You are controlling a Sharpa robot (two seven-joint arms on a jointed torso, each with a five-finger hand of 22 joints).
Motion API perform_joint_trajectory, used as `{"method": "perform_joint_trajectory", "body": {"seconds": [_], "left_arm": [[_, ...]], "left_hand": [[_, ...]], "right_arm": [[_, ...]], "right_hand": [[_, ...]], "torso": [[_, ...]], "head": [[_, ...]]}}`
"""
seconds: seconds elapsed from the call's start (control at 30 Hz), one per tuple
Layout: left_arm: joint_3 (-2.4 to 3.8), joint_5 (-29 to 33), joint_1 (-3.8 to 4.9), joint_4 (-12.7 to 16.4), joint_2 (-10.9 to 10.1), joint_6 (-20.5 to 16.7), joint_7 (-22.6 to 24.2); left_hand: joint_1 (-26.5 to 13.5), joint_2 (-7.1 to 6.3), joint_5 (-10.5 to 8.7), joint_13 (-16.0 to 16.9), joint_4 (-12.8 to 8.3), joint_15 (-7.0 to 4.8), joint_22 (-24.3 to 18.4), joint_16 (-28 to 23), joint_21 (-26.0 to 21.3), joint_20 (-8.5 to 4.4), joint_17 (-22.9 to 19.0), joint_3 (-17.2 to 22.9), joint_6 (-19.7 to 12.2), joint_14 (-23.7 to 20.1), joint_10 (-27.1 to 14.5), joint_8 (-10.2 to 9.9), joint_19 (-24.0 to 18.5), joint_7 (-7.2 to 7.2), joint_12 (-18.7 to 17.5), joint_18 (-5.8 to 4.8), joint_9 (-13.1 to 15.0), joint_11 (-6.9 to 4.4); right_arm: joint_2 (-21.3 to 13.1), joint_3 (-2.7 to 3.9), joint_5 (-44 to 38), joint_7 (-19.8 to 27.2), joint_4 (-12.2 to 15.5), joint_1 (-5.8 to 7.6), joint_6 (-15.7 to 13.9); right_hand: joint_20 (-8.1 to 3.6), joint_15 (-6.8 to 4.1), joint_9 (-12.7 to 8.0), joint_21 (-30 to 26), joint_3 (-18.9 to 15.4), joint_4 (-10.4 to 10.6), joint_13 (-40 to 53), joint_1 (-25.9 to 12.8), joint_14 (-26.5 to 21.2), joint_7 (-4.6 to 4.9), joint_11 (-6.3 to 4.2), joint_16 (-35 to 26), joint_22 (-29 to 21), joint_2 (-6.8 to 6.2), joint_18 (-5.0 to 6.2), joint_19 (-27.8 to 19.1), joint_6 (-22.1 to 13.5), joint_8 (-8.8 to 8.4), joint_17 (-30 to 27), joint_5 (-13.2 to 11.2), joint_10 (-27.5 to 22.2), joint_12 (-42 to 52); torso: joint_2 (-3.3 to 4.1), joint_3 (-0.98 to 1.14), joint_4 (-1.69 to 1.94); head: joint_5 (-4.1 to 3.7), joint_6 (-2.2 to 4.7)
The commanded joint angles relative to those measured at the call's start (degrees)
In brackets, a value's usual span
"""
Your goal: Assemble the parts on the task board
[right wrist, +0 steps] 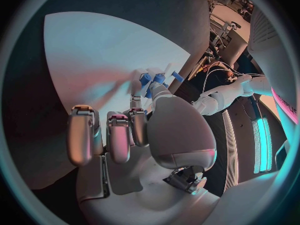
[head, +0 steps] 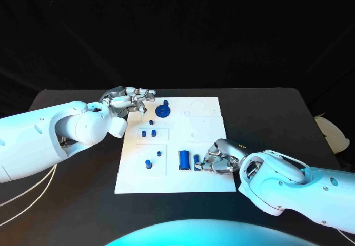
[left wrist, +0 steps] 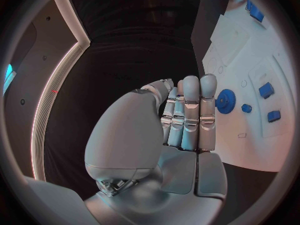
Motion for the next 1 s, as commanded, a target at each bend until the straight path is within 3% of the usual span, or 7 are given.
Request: {"method": "perform_joint_trajectory", "body": {"seconds": [0.03, 0.47, 1.0], "left_arm": [[0.04, 0.1, 0.04, 0.1, 0.0, 1.0, 0.1], [0.03, 0.1, 0.04, 0.0, 0.0, 1.1, 0.1], [0.02, 0.1, 0.04, 0.1, 0.0, 1.1, 0.0]], "left_hand": [[-0.4, 0.15, -0.04, -0.1, 0.0, 0.05, -0.1, -0.4, -0.2, 0.09, -0.1, 0.0, -0.4, -0.3, -0.3, 0.0, -0.4, 0.21, 0.3, 0.51, -0.1, 0.03], [-0.5, 0.22, -0.04, -0.1, 0.0, 0.06, -0.1, -0.4, -0.3, 0.11, -0.1, 0.0, -0.4, -0.4, -0.3, 0.0, -0.4, 0.22, 0.4, 0.52, -0.1, 0.04], [-0.5, 0.23, -0.04, -0.1, 0.0, 0.07, -0.1, -0.4, -0.3, 0.11, -0.1, 0.0, -0.4, -0.4, -0.3, 0.0, -0.4, 0.22, 0.4, 0.52, -0.1, 0.04]], "right_arm": [[-0.2, -0.02, -1.2, 0.7, 0.3, -0.09, 0.7], [-0.6, -0.02, -1.1, 0.8, 0.5, -0.21, 1.8], [0.6, -0.02, -1.6, 0.6, -1.2, -0.22, 3.3]], "right_hand": [[-0.43, -0.19, 0.1, 0.3, -0.4, 0.0, 9.5, 0.2, 6.0, 0.23, -0.02, 0.2, 12.6, 0.14, -0.59, 3.2, 0.0, -0.04, 15.1, -0.3, 3.4, 0.3], [-0.42, -0.18, 0.1, 0.4, -0.6, 0.2, 9.5, 0.3, 6.0, 0.2, -0.03, 0.2, 12.7, 0.17, -0.6, 3.2, 0.0, -0.02, 15.1, -0.3, 3.4, 0.3], [-0.46, -0.26, 0.1, 0.5, -0.8, -0.5, 9.6, 2.5, 6.0, 0.05, -0.15, 0.2, 12.7, 0.33, -0.6, 3.2, 0.0, 0.02, 15.1, -0.5, 3.4, 0.4]], "torso": [[0.02, -0.03, 0.01], [0.02, -0.03, 0.01], [0.02, -0.05, 0.0]], "head": [[0.07, -0.11], [0.11, -0.18], [0.08, -0.46]]}}
